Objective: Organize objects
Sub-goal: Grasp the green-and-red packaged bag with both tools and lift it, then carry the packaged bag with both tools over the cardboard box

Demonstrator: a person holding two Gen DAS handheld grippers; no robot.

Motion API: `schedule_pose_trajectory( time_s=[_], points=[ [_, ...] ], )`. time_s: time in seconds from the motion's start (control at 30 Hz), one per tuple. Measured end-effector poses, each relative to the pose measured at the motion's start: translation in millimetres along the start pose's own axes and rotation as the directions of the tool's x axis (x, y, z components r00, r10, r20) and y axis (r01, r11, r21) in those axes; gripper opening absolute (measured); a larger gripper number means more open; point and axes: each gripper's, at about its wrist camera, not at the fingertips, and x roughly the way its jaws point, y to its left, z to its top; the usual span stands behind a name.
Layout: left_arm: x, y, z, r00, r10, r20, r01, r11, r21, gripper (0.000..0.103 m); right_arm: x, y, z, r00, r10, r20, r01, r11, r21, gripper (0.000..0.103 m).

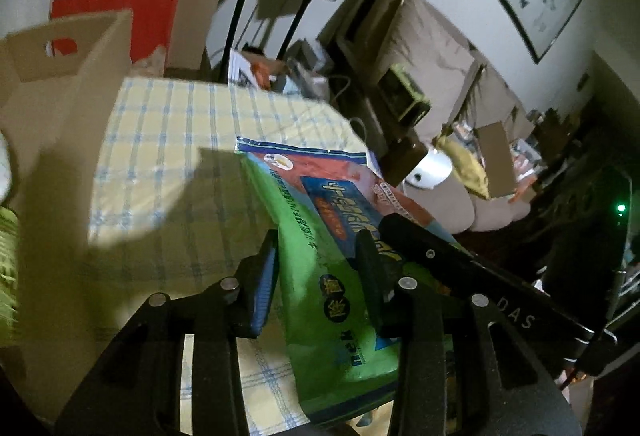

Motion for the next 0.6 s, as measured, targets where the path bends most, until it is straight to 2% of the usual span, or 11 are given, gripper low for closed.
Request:
schedule_pose_trajectory(
  time_s=[0.23, 0.6],
  points=[
    [-37.0, 4.7, 18.2, 0.998, -0.009, 0.067, 0.010, 1.000, -0.003, 0.034, -16.0, 34.0, 17.9, 0.999, 0.028, 0.038, -0.026, 0.998, -0.055, 0.034],
    [-96.2, 37.1, 45.9, 0.987, 0.051, 0.155, -0.048, 0.999, -0.021, 0.034, -10.6, 110.1, 41.4, 0.993, 0.104, 0.053, -0.095, 0.985, -0.144, 0.034]
  ],
)
